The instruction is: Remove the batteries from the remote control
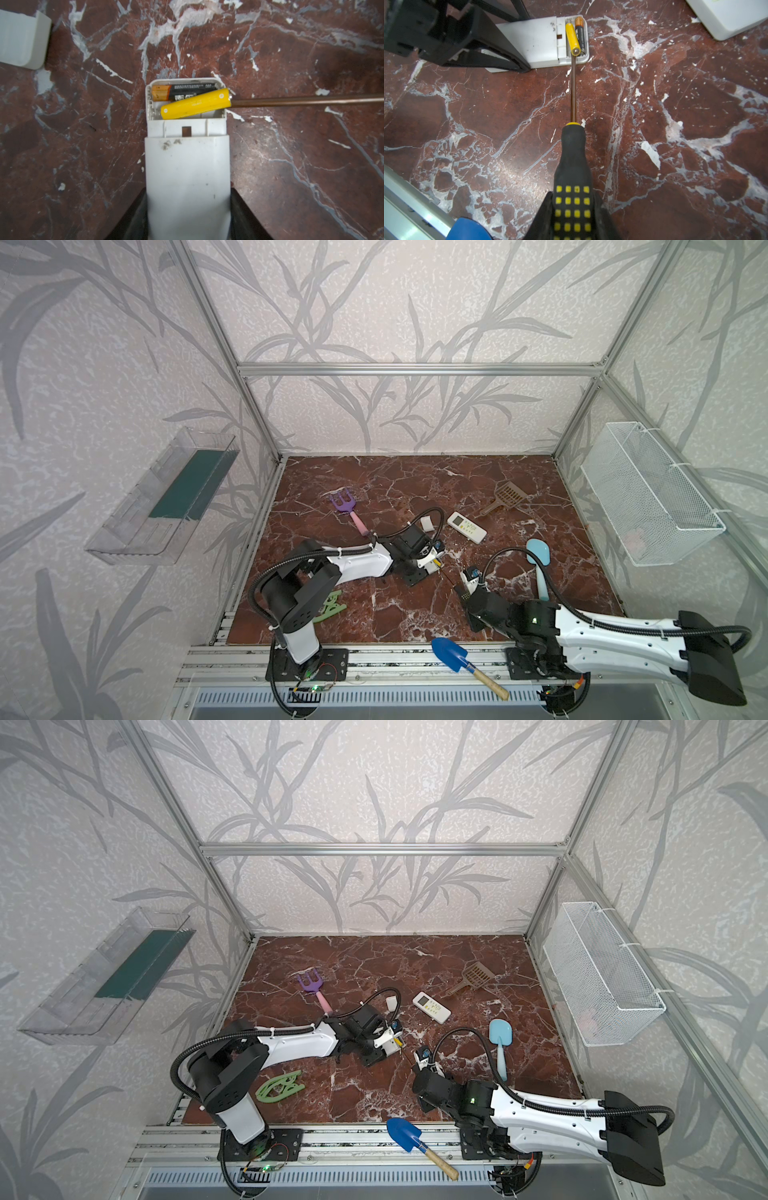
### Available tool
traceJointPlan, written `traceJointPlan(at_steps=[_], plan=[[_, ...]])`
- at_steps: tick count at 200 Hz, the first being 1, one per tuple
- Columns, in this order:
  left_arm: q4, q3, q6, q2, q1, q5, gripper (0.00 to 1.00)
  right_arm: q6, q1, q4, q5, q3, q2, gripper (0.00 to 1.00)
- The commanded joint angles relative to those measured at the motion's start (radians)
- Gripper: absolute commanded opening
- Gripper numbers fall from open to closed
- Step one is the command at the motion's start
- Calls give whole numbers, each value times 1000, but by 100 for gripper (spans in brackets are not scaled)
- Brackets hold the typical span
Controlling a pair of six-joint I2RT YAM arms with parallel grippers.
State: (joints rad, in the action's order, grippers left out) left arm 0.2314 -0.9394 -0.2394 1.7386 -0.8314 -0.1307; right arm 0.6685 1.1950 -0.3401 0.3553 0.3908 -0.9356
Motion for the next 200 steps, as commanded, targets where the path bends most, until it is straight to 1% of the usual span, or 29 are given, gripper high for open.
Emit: traceJointPlan(at_steps=[1,24,27,40,65,107,135,200], plan=[[31,21,-6,-30,-5,2,26,-22,-11,36,-14,13,-26,0],[32,22,-8,-33,-6,0,26,-24,-27,115,-18,-4,-61,0],[32,24,-8,-34,-6,-1,26,-50,-30,124,-15,-4,-65,0],[34,24,-8,-38,-6,-5,26,-67,-38,158,-11,-7,-85,0],[36,25,-9,-40,-8,-10,26,-82,-48,187,12,-9,-103,0],[39,26,-5,-35,-9,-10,26,-96,-67,196,37,-20,-66,0],[39,27,-4,-37,-8,-8,26,-99,-77,164,58,-21,-45,0],[36,27,7,-35,-9,-6,26,-106,-100,160,44,-44,-27,0]])
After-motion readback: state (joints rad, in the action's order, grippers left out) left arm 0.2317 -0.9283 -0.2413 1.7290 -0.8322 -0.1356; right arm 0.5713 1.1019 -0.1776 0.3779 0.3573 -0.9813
